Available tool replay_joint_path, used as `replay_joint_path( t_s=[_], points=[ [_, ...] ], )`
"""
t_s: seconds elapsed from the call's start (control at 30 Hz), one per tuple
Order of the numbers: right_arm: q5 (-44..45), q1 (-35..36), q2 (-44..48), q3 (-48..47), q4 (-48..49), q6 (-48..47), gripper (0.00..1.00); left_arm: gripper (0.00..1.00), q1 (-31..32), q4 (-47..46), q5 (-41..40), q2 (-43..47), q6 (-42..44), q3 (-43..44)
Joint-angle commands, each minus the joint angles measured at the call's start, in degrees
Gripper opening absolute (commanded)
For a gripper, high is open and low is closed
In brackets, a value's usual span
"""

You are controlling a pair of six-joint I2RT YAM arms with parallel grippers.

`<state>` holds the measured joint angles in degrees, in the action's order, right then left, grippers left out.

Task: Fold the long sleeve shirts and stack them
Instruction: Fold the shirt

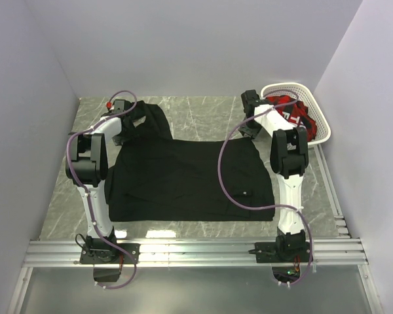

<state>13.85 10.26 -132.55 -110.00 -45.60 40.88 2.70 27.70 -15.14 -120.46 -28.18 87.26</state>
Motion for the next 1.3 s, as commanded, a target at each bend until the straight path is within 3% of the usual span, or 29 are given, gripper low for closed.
replay_joint_path(
  t_s=[0.0, 0.33, 0.63, 1.27],
  points=[
    [2.23, 1.34, -1.13, -3.38, -3.52, -0.01, 0.47, 0.61, -0.41, 4.55, -1.21, -1.18, -0.12, -1.48],
    [0.3, 2.31, -0.86, -2.06, -3.87, 0.51, 0.48, 0.61, -2.26, 5.52, -2.62, -0.39, -1.43, -2.62],
    [-0.05, 2.39, -0.34, -1.1, -4.41, 0.6, 0.46, 0.54, -2.52, 5.52, -4.03, 0.32, -1.7, -4.56],
    [-1.28, 2.31, -2.71, -5.49, 0.43, 3.85, 0.53, 0.58, -2.52, 4.2, -3.59, 4.89, -2.31, -10.53]
  ],
)
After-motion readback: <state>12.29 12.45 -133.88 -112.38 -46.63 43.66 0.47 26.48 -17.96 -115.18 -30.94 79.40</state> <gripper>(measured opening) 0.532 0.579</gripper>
